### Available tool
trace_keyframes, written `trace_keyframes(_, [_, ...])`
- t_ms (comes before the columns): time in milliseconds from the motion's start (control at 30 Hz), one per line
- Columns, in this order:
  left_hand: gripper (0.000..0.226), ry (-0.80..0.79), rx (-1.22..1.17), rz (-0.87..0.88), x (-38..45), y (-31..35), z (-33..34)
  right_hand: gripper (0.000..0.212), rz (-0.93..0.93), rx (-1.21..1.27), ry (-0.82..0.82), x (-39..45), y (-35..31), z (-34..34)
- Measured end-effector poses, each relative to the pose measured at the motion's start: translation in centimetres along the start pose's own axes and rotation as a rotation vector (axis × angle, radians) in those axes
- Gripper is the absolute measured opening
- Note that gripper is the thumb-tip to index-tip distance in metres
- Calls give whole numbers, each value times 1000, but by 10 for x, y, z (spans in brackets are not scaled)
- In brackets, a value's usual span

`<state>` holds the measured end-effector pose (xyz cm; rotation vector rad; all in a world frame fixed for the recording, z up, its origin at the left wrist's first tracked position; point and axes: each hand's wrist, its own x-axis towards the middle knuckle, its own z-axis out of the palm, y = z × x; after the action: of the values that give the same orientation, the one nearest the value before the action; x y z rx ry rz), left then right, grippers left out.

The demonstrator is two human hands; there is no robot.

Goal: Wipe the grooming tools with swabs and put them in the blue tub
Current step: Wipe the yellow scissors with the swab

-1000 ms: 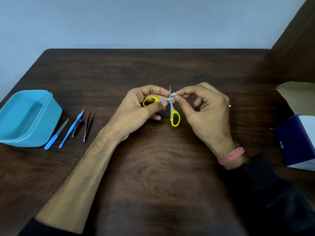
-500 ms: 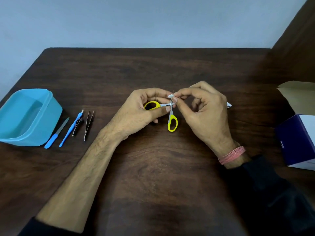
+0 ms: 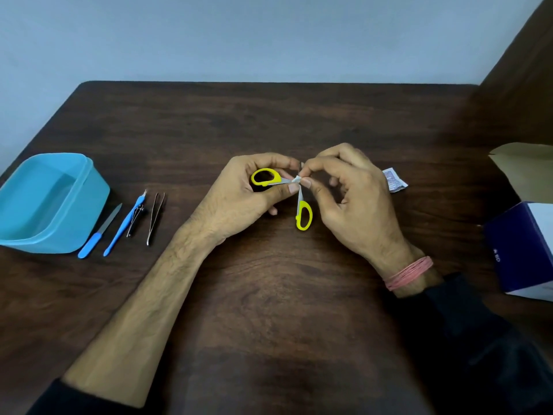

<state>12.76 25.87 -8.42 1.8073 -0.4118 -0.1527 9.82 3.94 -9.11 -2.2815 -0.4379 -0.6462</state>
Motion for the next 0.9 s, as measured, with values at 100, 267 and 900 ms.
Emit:
trace_keyframes(100, [24,-4,4,17,0,-1,-1,6,-28,-47,10,0,-1,0])
trace_keyframes(267, [24,-8,31,25,0,0,-2,8,-47,-106,50,-1,1,-2])
trace_keyframes(900, [16,-59,56,35,-1,7,-3,4,-76,-72,-13,-12,-3,-8])
